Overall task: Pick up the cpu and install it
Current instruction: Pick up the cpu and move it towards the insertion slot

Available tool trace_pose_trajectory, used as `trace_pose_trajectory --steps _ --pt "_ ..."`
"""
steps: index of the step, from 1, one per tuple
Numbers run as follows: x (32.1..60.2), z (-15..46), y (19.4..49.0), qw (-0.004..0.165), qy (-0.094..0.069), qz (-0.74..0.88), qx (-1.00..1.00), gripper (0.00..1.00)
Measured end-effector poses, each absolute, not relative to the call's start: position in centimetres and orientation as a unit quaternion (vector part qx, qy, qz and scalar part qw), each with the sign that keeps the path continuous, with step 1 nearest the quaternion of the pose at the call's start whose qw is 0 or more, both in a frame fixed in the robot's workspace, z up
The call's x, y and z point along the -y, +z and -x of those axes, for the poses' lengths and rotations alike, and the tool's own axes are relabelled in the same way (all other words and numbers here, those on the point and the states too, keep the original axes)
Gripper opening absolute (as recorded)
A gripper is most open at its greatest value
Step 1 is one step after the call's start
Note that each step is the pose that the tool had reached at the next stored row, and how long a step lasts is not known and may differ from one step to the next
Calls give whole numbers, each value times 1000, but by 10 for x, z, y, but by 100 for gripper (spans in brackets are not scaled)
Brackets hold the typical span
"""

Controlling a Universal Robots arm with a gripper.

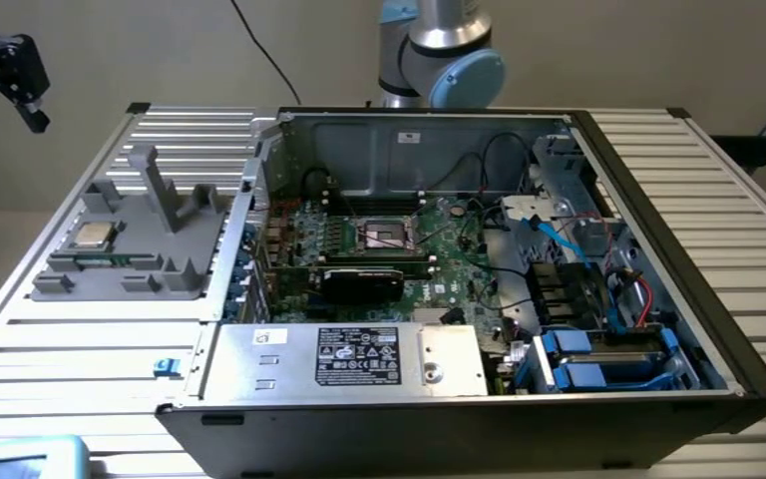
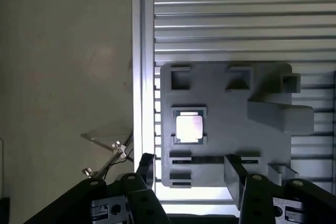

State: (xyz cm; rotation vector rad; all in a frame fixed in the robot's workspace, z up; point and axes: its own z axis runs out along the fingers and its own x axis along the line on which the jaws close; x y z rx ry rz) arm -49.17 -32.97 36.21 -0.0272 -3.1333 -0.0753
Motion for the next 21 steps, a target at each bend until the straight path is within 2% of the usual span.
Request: trace_pose_trajectory --steps 8,15,21 --pt "333 495 348 5 -23 -1 1000 65" --pt "332 495 344 6 -2 -19 1000 65" --pt "332 495 333 5 -3 -19 1000 65"
